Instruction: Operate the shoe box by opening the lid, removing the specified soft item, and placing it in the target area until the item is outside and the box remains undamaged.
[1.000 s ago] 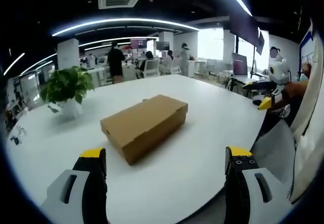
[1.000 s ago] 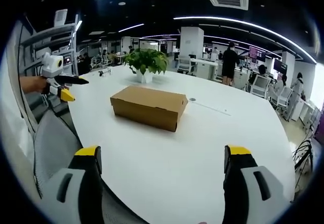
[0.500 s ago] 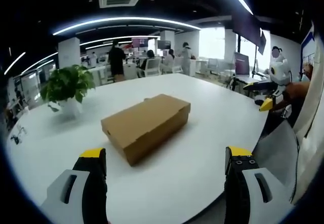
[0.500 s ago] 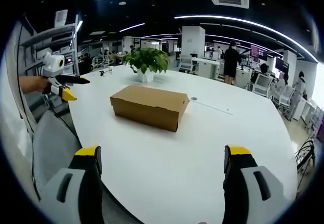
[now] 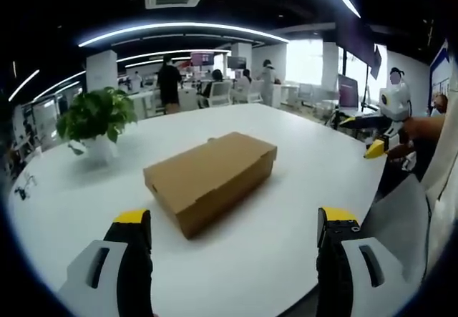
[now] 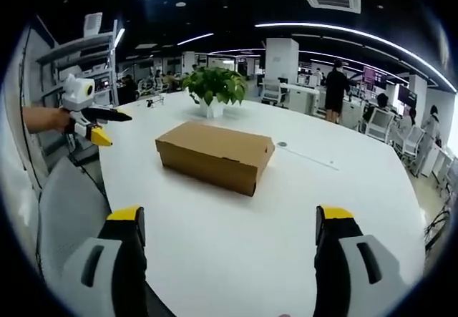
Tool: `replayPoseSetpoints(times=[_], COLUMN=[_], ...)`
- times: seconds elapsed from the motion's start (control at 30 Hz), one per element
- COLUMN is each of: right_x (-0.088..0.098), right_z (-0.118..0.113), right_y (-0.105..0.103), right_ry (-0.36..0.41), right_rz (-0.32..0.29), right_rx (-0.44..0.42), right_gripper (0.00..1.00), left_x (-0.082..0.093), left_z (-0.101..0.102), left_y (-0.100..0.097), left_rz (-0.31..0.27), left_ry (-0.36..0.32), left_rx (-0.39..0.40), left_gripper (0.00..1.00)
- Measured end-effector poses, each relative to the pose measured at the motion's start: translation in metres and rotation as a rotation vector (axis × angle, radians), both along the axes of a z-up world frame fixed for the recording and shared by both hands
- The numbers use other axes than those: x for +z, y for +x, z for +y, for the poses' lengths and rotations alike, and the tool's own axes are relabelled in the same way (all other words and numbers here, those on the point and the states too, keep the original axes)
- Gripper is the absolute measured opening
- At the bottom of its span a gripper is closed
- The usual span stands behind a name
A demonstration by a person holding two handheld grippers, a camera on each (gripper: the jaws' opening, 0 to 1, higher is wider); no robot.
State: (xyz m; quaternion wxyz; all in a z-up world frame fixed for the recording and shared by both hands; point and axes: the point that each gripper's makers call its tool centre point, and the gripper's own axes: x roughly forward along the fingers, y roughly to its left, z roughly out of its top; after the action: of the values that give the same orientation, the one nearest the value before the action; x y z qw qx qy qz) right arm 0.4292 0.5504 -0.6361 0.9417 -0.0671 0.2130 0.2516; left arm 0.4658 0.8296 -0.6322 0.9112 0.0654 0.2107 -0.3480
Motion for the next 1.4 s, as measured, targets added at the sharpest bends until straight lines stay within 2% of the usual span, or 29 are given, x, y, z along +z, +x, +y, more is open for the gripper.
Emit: replayPoseSetpoints(times=[0.27, 0.43, 0.97, 1.27, 1.4], right_x=[-0.005, -0.015, -0.037, -0.044, -0.046], right_z=[0.004, 0.01, 0.024, 0.029, 0.03], right_y=[0.021, 0.032, 0.07, 0.094, 0.106], right_ry=[0.009, -0.015, -0.035, -0.041, -0.054], right_rz=[-0.01, -0.009, 0.003, -0.007, -0.018], right_rx=[0.03, 0.071, 0.161, 0.188, 0.184], right_gripper=[0.91, 0.89, 0.85, 0.76, 0.67], left_x=[-0.012, -0.023, -0.054, -0.058, -0.06], left_z=[-0.002, -0.002, 0.013, 0.011, 0.013], left_y=[0.011, 0.017, 0.041, 0.058, 0.067], left_rz=[0.01, 0.02, 0.044, 0.037, 0.038], left_ry=[0.017, 0.023, 0.058, 0.082, 0.073], left_rx=[-0.007, -0.002, 0.068, 0.062, 0.088], left_gripper=[0.97, 0.94, 0.81, 0.73, 0.67])
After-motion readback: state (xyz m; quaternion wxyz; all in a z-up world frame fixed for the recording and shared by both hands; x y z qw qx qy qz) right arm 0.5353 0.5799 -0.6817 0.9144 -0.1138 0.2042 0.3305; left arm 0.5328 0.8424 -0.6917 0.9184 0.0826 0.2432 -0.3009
